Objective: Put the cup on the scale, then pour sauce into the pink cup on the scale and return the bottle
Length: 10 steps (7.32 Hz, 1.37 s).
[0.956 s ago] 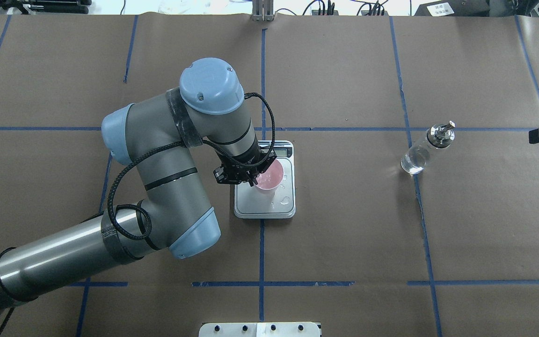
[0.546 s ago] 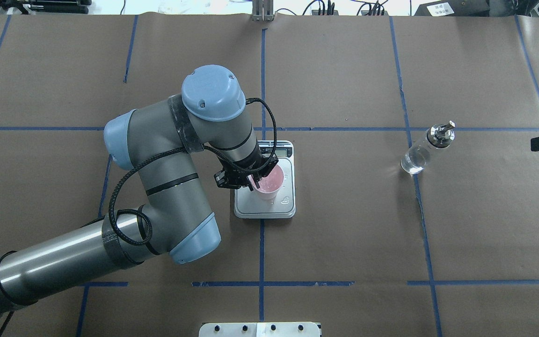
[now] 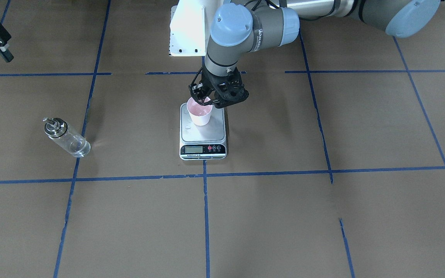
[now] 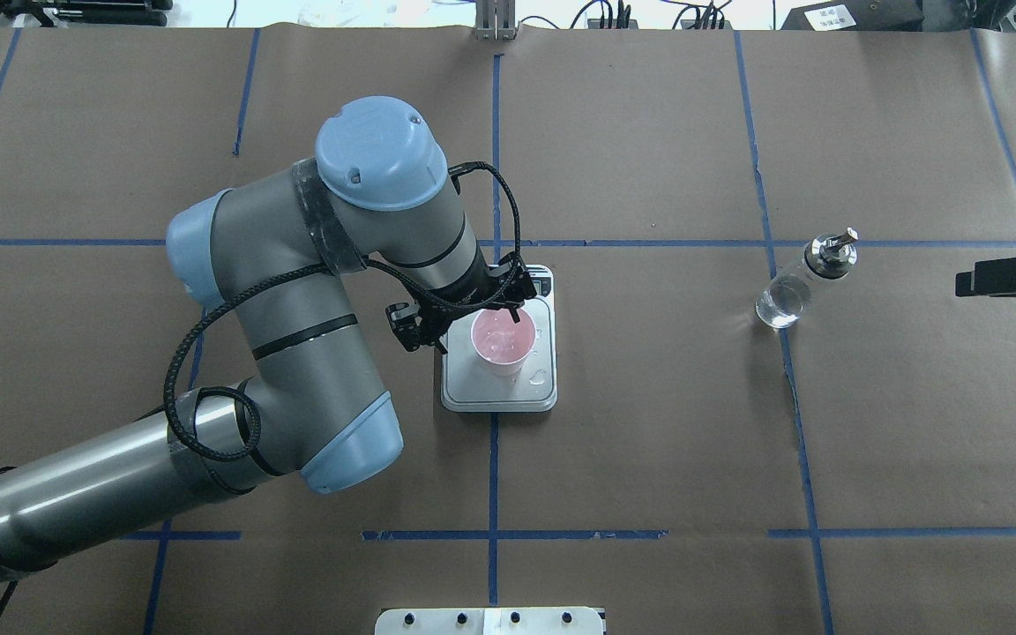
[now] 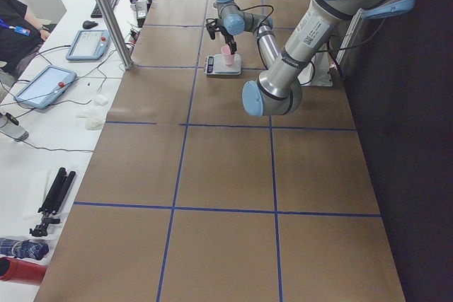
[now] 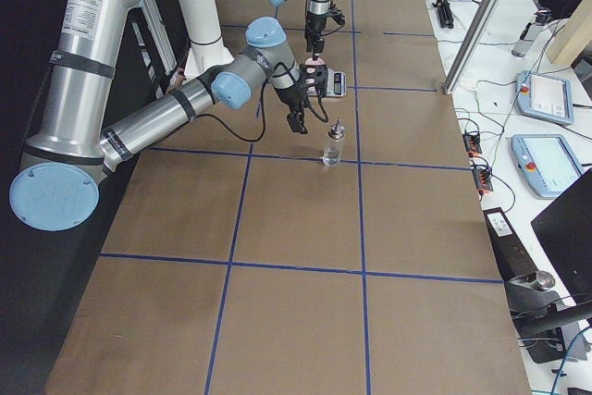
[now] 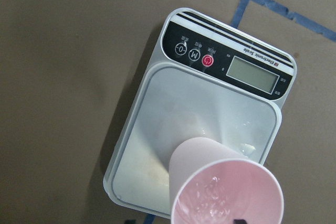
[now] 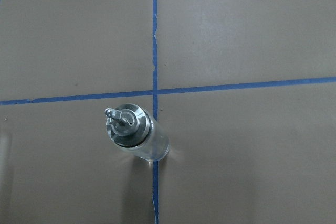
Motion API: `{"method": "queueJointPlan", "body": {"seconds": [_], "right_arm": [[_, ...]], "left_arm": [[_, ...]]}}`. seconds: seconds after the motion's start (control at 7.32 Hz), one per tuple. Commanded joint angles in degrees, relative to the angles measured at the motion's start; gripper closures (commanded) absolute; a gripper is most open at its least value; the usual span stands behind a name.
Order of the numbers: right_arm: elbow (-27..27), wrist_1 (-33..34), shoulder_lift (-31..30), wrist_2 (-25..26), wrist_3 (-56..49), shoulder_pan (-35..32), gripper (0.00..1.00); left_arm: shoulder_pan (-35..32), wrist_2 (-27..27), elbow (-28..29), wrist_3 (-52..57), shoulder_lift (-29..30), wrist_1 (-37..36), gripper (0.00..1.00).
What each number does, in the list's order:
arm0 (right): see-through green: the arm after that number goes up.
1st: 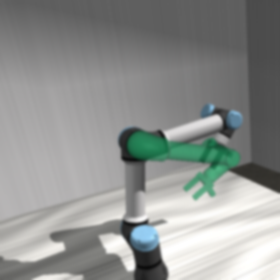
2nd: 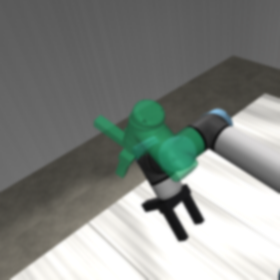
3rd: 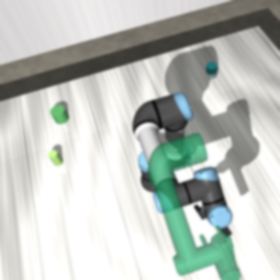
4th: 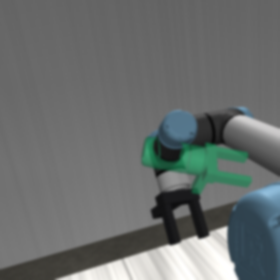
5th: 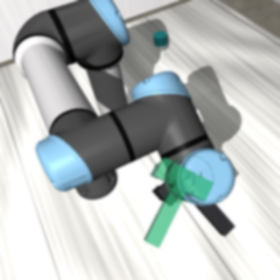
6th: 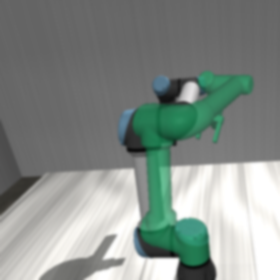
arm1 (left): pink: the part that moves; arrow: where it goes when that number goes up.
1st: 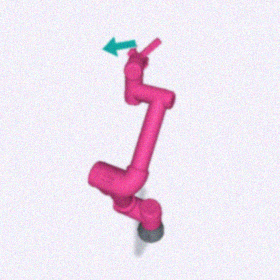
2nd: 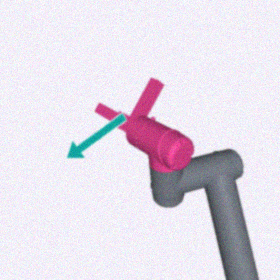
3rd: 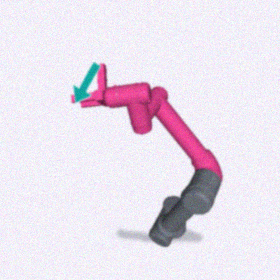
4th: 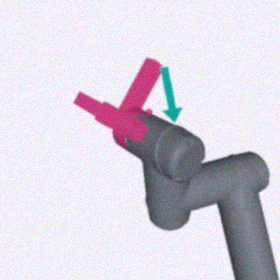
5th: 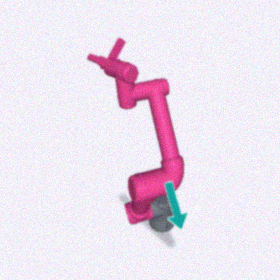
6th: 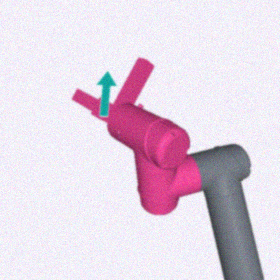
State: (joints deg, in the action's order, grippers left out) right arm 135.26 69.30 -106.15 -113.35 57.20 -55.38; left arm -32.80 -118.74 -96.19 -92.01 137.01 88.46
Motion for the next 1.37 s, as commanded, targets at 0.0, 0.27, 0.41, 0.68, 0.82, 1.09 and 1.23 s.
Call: {"method": "queueJointPlan", "body": {"seconds": [0.0, 0.27, 0.41, 0.68, 0.82, 1.09, 1.23], "right_arm": [[-7.1, -18.4, -3.5, 5.0, 3.7, 4.6, 0.0], [-9.3, -23.4, -3.9, 18.9, 8.0, 15.2, 0.0], [-9.3, -23.5, -3.7, 28.8, 10.4, 23.0, 0.0], [-13.2, -23.8, -3.2, 49.0, 13.6, 35.2, 0.0], [-16.2, -25.1, -1.1, 52.9, 13.6, 36.6, 0.0], [-26.1, -36.0, 0.8, 58.6, 12.5, 37.9, 0.0], [-28.8, -37.4, 2.7, 59.7, 12.0, 38.0, 0.0]], "left_arm": [[-2.2, -0.3, -4.9, 1.1, -2.0, -0.5, 0.0], [-4.9, -0.4, -15.4, 8.8, -8.1, -4.8, 0.0], [-6.6, -0.4, -18.6, 12.6, -10.3, -7.0, 0.0], [-9.2, -0.4, -21.6, 16.1, -13.7, -7.4, 0.0], [-9.6, -0.4, -23.1, 19.0, -14.7, -9.5, 0.0], [-15.2, -0.4, -28.2, 32.4, -19.1, -15.0, 0.0], [-16.7, -0.2, -28.1, 35.4, -21.1, -15.0, 0.0]]}}
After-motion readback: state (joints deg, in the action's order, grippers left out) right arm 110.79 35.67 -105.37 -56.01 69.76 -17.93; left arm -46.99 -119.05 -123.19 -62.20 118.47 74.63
